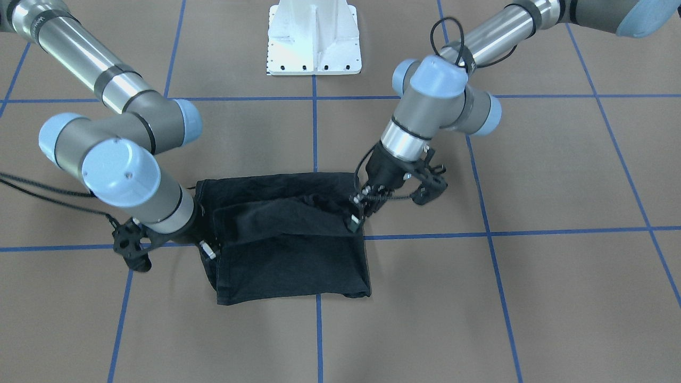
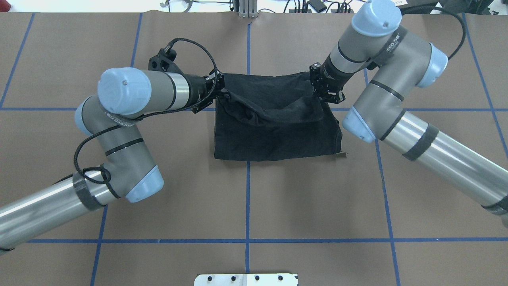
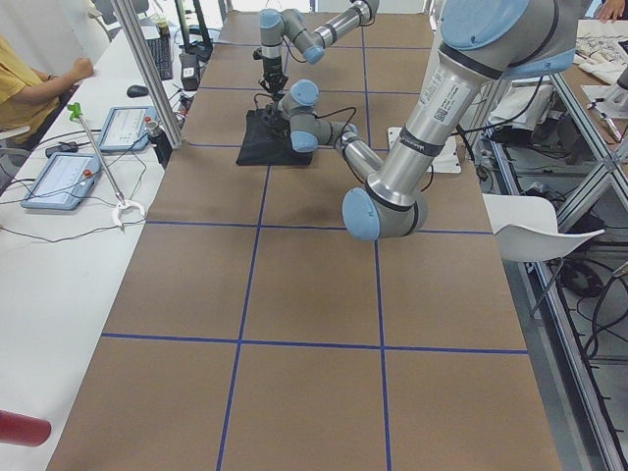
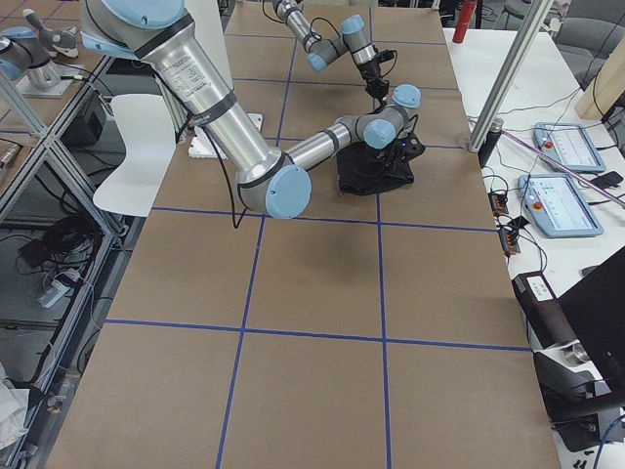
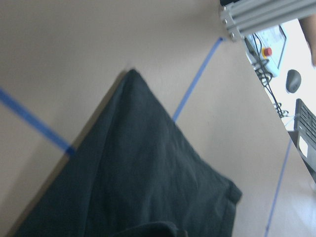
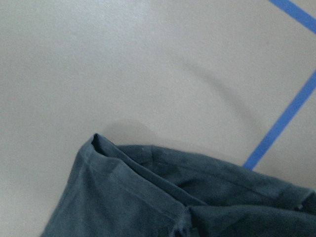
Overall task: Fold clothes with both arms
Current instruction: 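Lift both hem corners and fold them over toward the collar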
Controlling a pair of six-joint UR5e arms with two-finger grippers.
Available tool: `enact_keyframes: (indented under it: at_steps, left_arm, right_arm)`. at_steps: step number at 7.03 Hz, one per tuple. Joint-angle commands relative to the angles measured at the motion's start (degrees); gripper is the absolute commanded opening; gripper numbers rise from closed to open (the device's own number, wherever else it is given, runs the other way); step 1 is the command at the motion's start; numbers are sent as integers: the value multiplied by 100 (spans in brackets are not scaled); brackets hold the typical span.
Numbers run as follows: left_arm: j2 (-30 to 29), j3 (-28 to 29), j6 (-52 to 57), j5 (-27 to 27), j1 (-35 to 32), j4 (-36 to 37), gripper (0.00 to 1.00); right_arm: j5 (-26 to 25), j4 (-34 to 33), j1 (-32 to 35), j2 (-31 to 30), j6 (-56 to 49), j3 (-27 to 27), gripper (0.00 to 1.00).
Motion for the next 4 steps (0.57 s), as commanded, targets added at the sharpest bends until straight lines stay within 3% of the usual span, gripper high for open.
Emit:
enact_keyframes:
  at_steps: [1, 3, 4]
  left_arm:
    - [-473, 1173, 505, 19, -321, -489, 100]
    - [-543, 1148, 699, -138, -637, -481, 100]
    - [-535, 965, 944, -635, -787, -446, 100]
  right_arm:
    - [-296, 21, 149, 525, -1109, -864, 100]
    - [-307, 3, 237, 596, -1201, -848, 100]
    - [-272, 12, 246, 596, -1210, -787, 100]
